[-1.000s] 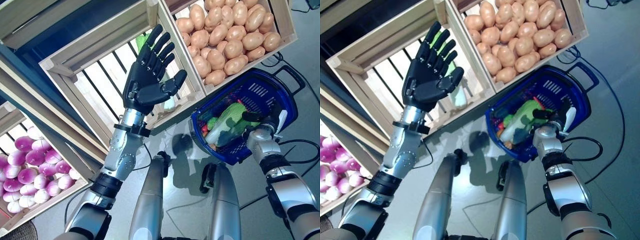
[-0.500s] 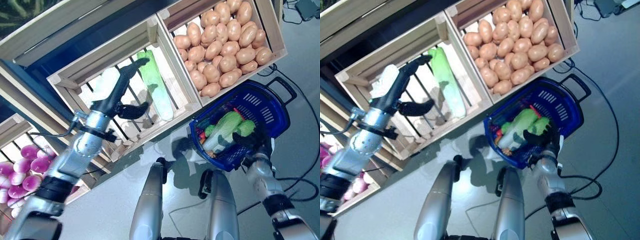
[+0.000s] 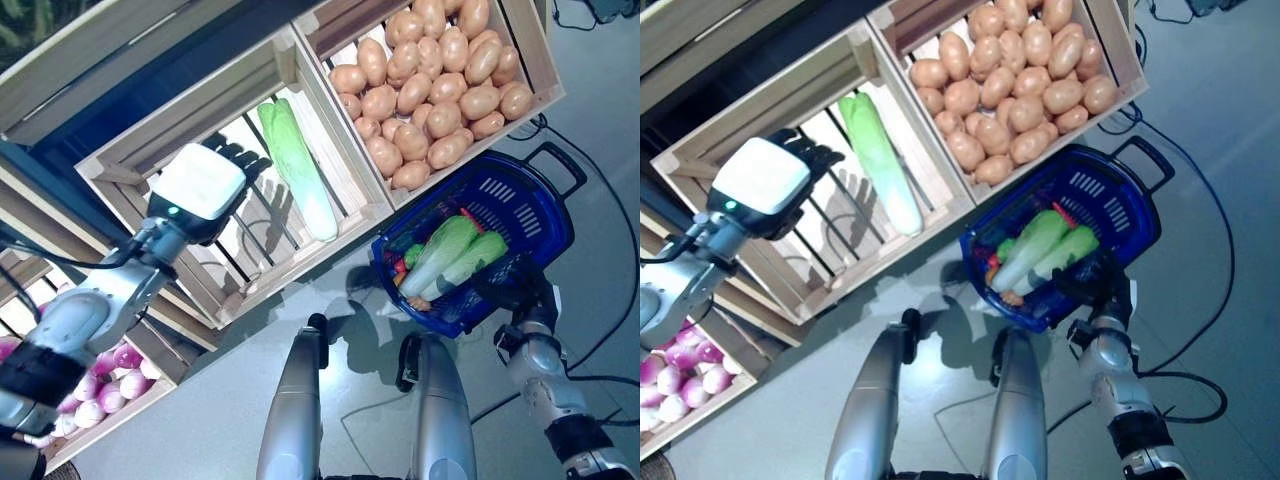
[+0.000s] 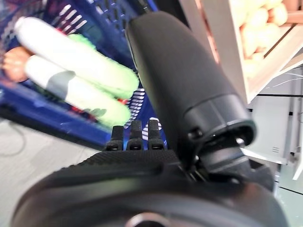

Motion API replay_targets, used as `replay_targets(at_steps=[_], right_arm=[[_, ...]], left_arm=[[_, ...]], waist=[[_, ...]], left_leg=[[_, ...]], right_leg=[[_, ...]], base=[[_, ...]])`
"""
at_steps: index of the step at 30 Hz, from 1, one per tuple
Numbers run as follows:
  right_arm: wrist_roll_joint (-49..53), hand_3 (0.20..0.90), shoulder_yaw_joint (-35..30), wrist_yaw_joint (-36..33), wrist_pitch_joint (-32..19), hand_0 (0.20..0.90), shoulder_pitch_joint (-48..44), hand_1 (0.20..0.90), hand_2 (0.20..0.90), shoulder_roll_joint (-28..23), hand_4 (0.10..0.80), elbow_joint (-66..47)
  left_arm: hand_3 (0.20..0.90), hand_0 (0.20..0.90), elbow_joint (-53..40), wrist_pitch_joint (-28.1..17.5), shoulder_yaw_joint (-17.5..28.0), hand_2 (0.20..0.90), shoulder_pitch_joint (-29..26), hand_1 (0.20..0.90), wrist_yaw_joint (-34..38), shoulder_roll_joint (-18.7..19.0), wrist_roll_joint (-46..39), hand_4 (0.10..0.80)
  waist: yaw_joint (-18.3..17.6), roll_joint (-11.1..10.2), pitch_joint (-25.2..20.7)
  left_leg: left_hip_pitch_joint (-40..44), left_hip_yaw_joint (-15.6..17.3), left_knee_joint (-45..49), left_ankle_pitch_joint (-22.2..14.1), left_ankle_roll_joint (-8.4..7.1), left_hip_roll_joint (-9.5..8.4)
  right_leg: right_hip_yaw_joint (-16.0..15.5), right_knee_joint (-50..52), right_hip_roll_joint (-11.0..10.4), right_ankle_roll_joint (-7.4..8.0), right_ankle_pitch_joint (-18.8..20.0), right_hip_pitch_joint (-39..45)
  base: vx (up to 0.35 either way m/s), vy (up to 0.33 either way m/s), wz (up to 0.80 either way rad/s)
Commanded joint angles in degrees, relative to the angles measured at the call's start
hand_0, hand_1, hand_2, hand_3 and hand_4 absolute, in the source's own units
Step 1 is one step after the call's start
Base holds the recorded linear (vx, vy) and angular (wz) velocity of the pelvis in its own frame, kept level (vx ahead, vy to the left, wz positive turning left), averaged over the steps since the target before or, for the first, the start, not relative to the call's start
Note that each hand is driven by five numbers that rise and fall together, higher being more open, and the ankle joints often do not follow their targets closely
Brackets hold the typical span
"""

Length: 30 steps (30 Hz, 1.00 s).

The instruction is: Put vegetables into the basket

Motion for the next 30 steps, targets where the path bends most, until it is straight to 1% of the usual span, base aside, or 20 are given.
replay_targets(at_steps=[1, 2, 3, 4, 6, 7, 11, 15, 18, 22, 25, 28, 30], right_arm=[[0.38, 0.9, -0.9, 0.61, -6.87, 0.9, -3.02, 0.9, 0.9, -3.1, 0.8, -4.47], [0.31, 0.9, -0.78, 0.57, -6.84, 0.9, -3.1, 0.9, 0.9, -3.01, 0.8, -4.52], [0.18, 0.9, -0.4, 0.48, -6.57, 0.9, -3.66, 0.9, 0.9, -2.77, 0.8, -4.47], [0.16, 0.9, -0.21, 0.44, -6.55, 0.9, -3.86, 0.9, 0.9, -2.66, 0.8, -4.41], [-0.45, 0.9, 0.82, 0.22, -6.27, 0.9, -5.4, 0.9, 0.9, -1.98, 0.8, -3.87], [-0.4, 0.9, 0.9, 0.21, -6.22, 0.9, -5.62, 0.9, 0.9, -1.98, 0.8, -3.83], [-0.85, 0.9, 1.88, -0.11, -5.6, 0.9, -7.54, 0.9, 0.9, -1.65, 0.8, -4.02], [-2.01, 0.9, 2.07, -0.42, -4.62, 0.9, -9.02, 0.9, 0.9, -1.51, 0.8, -4.65], [-2.47, 0.9, 1.88, -0.38, -5.04, 0.9, -9.61, 0.9, 0.9, -1.91, 0.8, -5.27], [-2.8, 0.9, 1.69, -0.4, -4.94, 0.9, -10.36, 0.9, 0.9, -2.6, 0.8, -5.7], [-3.09, 0.9, 1.55, 0.24, -5.05, 0.9, -10.89, 0.9, 0.9, -3.01, 0.8, -5.3], [-3.21, 0.9, 1.39, -0.2, -5.0, 0.9, -11.68, 0.9, 0.9, -3.2, 0.8, -5.44], [-3.49, 0.9, 1.13, -0.27, -4.98, 0.9, -11.68, 0.9, 0.9, -3.37, 0.8, -5.74]], left_arm=[[0.9, 0.9, 5.87, 3.32, 2.12, 0.9, -7.76, 0.9, 17.62, -1.29, 1.79, 0.8], [0.9, 0.9, 7.15, 2.83, 1.6, 0.9, -8.14, 0.9, 19.16, -1.75, 1.97, 0.8], [0.9, 0.9, 10.33, 2.01, 0.47, 0.9, -9.31, 0.9, 23.37, -3.23, 2.73, 0.8], [0.9, 0.9, 11.48, 1.9, 0.01, 0.9, -9.64, 0.9, 24.48, -3.77, 2.78, 0.8], [0.9, 0.9, 16.39, 0.59, -2.65, 0.9, -12.24, 0.9, 29.02, -6.21, 3.79, 0.8], [0.9, 0.9, 16.82, 0.57, -2.81, 0.9, -12.56, 0.9, 29.17, -6.53, 3.89, 0.8], [0.9, 0.9, 20.23, 0.72, -5.18, 0.9, -15.5, 0.9, 26.29, -9.2, 2.83, 0.8], [0.9, 0.9, 23.75, 0.42, -7.58, 0.9, -18.48, 0.9, 23.33, -10.61, 2.06, 0.8], [0.9, 0.9, 25.76, 0.3, -9.2, 0.9, -19.98, 0.9, 20.8, -11.14, 3.39, 0.8], [0.9, 0.9, 28.4, -0.43, -11.04, 0.9, -21.09, 0.9, 19.19, -11.72, 4.87, 0.8], [0.9, 0.9, 30.53, -1.16, -12.19, 0.9, -22.08, 0.9, 18.57, -12.1, 5.47, 0.8], [0.9, 0.9, 32.19, -1.23, -13.28, 0.9, -23.07, 0.9, 16.42, -12.48, 3.24, 0.8], [0.9, 0.9, 32.99, -1.02, -13.42, 0.9, -22.95, 0.9, 15.18, -12.84, 3.42, 0.8]], waist=[[-1.3, -0.4, -0.13], [-1.4, -0.51, -0.13], [-1.72, -0.84, -0.13], [-1.82, -0.9, -0.13], [-2.34, -1.32, -0.13], [-2.36, -1.35, -0.13], [-3.07, -1.75, -0.13], [-3.58, -1.89, -0.13], [-3.89, -2.1, -0.13], [-4.22, -2.3, -0.13], [-4.39, -2.37, -0.13], [-4.51, -2.41, -0.13], [-4.49, -2.43, -0.13]], left_leg=[[4.07, 4.52, 0.65, -5.19, 3.84, 0.04], [3.97, 4.57, 0.71, -5.16, 3.8, 0.13], [3.63, 4.58, 0.86, -5.0, 3.62, 0.32], [3.62, 4.59, 0.76, -4.9, 3.59, 0.36], [3.03, 4.65, 0.61, -4.57, 3.53, 0.54], [2.88, 4.69, 0.62, -4.53, 3.51, 0.57], [1.85, 4.92, 0.9, -4.46, 3.31, 0.8], [0.94, 5.23, 0.64, -4.05, 3.33, 1.29], [-0.15, 5.54, 0.85, -4.04, 3.37, 1.63], [-0.9, 5.65, 1.1, -4.41, 3.54, 1.75], [-1.45, 5.66, 1.18, -4.11, 3.24, 1.94], [-2.38, 5.7, 1.53, -4.32, 3.26, 2.16], [-2.86, 5.75, 1.61, -4.33, 3.21, 2.23]], right_leg=[[1.12, -5.8, 2.21, -2.43, 7.39, 2.6], [1.13, -5.66, 2.26, -2.44, 7.37, 2.45], [1.21, -5.41, 2.45, -2.4, 7.42, 2.04], [1.24, -5.4, 2.52, -2.42, 7.44, 1.96], [1.43, -5.3, 2.91, -2.37, 7.73, 1.08], [1.43, -5.31, 2.94, -2.37, 7.78, 0.94], [1.61, -4.99, 3.37, -2.16, 7.91, -0.2], [1.8, -4.8, 3.43, -1.98, 8.16, -1.31], [1.83, -4.66, 3.62, -1.68, 8.34, -2.41], [1.84, -4.29, 3.77, -1.4, 8.16, -3.36], [1.74, -4.49, 3.62, -1.33, 8.52, -3.61], [1.79, -4.38, 3.59, -1.23, 8.47, -4.43], [1.7, -4.39, 3.54, -1.15, 8.47, -4.82]], base=[[-0.018, 0.013, -0.1], [-0.025, 0.013, -0.13], [-0.027, 0.01, -0.12], [-0.043, 0.018, -0.14], [-0.051, 0.023, -0.07], [-0.052, 0.025, -0.03], [-0.049, 0.031, -0.04], [-0.044, 0.034, -0.04], [-0.07, 0.038, -0.1], [-0.037, 0.023, -0.06], [-0.009, 0.022, -0.05], [0.0, 0.0, 0.0], [0.0, 0.0, 0.0]])
